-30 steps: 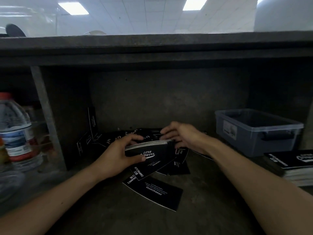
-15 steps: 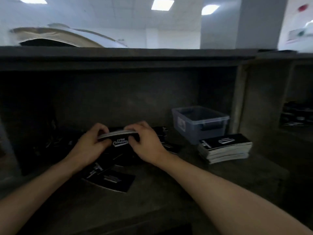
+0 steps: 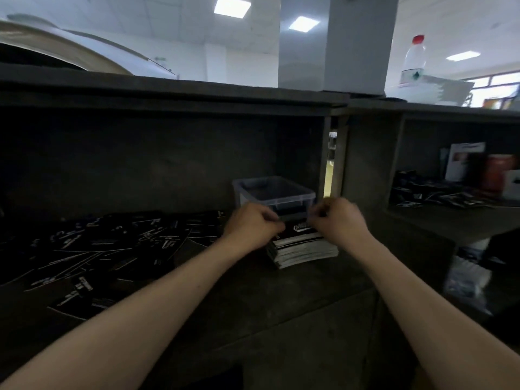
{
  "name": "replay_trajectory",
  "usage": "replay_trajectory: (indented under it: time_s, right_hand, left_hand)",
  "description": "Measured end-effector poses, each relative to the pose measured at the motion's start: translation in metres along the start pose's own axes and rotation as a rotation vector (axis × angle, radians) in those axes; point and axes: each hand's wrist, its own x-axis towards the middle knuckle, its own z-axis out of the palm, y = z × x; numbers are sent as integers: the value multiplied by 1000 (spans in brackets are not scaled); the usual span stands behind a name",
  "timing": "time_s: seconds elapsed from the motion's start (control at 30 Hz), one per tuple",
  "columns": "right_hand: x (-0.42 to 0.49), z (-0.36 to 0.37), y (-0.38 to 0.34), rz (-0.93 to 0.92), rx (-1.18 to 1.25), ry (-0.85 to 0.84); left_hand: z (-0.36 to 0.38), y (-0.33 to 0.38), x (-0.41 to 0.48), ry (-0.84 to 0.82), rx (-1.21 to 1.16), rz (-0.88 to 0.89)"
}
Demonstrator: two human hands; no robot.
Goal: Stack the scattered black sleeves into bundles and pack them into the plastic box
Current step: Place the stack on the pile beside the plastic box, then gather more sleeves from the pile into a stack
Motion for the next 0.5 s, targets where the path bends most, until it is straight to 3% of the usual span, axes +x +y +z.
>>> replay_trajectory:
  time_s: [0.03,0.1,0.2,0.27,0.33,0.5]
  right_hand:
    - [-3,7,6,20,-30,-24]
    - [-3,14,11,-6,-94,84]
    - [-3,22,-8,-220,-217,339]
    - [-7,35,-40,-380,-132,375]
    - [-9,59,-75,-529,-67,277]
    - [0,149,-147,-732,2,-328]
  left_hand:
    - [3,-4,-1,-1,50,15]
    - [-1,-13,-2,6,7,39]
    - [-39,-31,-8,84,-53,92]
    - [-78,-55,-14,146,50,110]
    - [-122,-90,-24,188,261,96]
    - [-225,-168,-69,134,713,-133]
